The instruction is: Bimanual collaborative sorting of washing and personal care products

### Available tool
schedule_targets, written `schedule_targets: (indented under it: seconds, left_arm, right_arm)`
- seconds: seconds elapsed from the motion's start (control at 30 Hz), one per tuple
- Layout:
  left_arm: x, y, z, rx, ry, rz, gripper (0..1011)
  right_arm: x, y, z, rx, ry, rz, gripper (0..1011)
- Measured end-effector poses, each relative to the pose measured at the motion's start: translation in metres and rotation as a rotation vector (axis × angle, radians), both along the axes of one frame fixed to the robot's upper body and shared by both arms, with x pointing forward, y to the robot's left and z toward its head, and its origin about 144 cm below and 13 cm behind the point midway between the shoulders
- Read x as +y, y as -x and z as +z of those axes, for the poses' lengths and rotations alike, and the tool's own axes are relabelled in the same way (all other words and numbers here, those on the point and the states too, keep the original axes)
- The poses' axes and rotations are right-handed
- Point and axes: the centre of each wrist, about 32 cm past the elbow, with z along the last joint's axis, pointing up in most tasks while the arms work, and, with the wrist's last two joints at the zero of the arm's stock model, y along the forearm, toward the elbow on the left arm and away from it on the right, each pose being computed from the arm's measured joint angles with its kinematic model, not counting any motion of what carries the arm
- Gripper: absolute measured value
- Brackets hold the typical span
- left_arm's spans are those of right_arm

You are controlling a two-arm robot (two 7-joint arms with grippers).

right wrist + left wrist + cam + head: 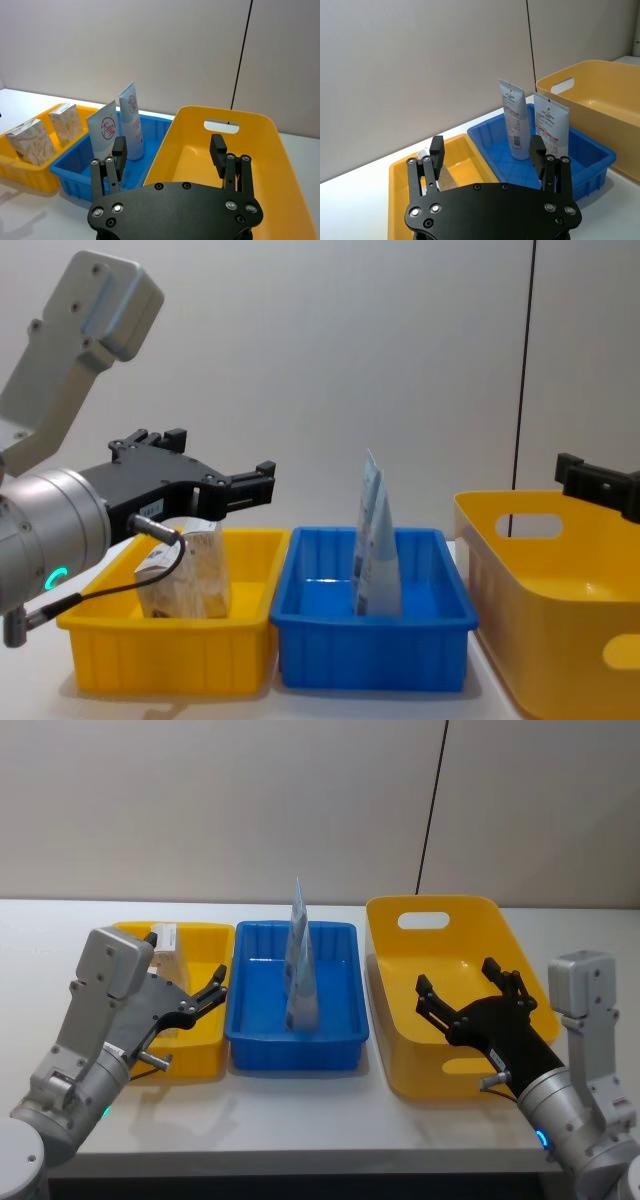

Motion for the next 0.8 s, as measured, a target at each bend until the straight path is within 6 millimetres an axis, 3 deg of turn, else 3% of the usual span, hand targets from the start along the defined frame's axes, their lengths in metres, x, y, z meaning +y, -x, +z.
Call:
schedule_targets:
  seconds: [0.8]
  left_arm:
    - [0.0010, 0.0000, 0.0012, 0.002, -0.003, 0.000, 1001]
  right_arm:
    - [0.0000, 0.0000, 0.0000, 0.000, 0.000, 0.000, 1000]
